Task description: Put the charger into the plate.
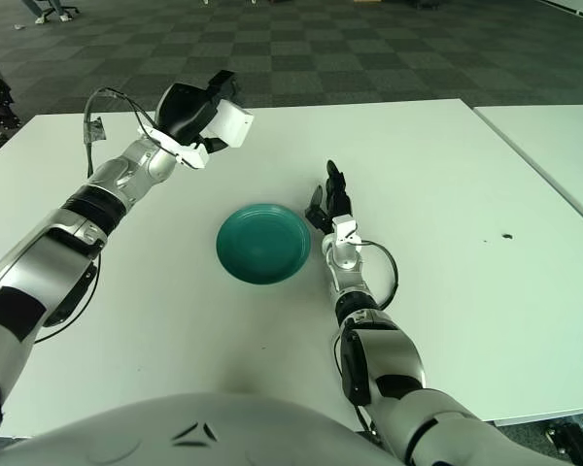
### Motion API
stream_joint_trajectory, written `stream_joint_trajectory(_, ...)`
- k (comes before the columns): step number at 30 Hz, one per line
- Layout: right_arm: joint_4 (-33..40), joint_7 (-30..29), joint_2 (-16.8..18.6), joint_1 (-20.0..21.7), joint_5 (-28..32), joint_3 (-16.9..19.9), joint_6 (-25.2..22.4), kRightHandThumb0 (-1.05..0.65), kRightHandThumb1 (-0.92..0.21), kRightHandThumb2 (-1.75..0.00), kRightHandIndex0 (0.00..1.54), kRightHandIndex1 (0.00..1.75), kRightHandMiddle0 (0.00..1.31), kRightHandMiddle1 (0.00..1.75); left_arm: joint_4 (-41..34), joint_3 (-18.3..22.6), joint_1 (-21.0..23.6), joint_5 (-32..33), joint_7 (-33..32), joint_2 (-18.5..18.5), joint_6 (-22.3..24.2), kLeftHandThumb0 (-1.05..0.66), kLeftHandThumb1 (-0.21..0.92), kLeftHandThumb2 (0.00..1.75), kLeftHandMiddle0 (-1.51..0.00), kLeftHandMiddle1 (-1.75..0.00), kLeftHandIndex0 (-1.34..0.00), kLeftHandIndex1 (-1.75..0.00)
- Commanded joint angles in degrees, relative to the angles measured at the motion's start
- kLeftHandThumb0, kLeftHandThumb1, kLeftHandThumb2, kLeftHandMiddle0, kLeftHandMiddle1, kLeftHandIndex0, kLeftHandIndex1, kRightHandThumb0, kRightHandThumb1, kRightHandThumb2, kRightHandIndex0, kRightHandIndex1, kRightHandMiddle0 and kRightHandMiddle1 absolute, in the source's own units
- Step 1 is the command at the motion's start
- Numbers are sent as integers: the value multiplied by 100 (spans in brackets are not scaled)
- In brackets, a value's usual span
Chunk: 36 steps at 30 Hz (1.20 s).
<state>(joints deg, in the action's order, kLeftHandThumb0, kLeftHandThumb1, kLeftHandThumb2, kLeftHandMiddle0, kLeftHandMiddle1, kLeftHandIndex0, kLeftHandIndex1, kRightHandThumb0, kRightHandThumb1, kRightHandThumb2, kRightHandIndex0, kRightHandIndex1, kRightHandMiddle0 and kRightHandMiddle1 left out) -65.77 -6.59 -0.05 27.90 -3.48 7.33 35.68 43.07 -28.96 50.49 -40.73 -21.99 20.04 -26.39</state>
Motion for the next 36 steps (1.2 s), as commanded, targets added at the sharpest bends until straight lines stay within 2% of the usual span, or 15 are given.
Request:
stream_joint_trajectory(1, -742, 7, 138, -929, 44, 22, -695, -102, -92, -109, 1, 0, 0, 20, -594, 73, -408, 91, 457, 298, -200, -47, 31, 132, -118, -175, -61, -175)
stream_joint_trajectory(6, -741, 30, 140, -943, 46, 13, -699, -101, -92, -109, 1, 0, 0, 22, -876, 127, -587, 426, 1037, 330, -724, -47, 30, 133, -117, -175, -62, -175)
stream_joint_trajectory(9, -744, 22, 150, -950, 35, 1, -712, -100, -92, -110, 0, 0, 0, 22, -1008, 119, -666, 642, 1471, 300, -883, -47, 30, 133, -117, -175, -62, -175)
stream_joint_trajectory(18, -759, -23, 154, -969, -28, -65, -819, -98, -92, -107, 0, 0, 0, 22, -1298, 29, -866, 1031, 2601, 129, -951, -47, 30, 133, -116, -175, -62, -175)
stream_joint_trajectory(26, -756, -50, 142, -987, -28, -71, -863, -97, -92, -100, 0, 0, 0, 17, -1240, -101, -906, 807, 2928, 37, -1110, -46, 32, 130, -114, -175, -60, -175)
stream_joint_trajectory(36, -771, 79, 182, -965, 94, 20, -1060, -100, -92, -95, 0, 0, 0, 5, -836, -447, -792, 460, 3241, -265, -1030, -45, 35, 127, -110, -175, -58, -175)
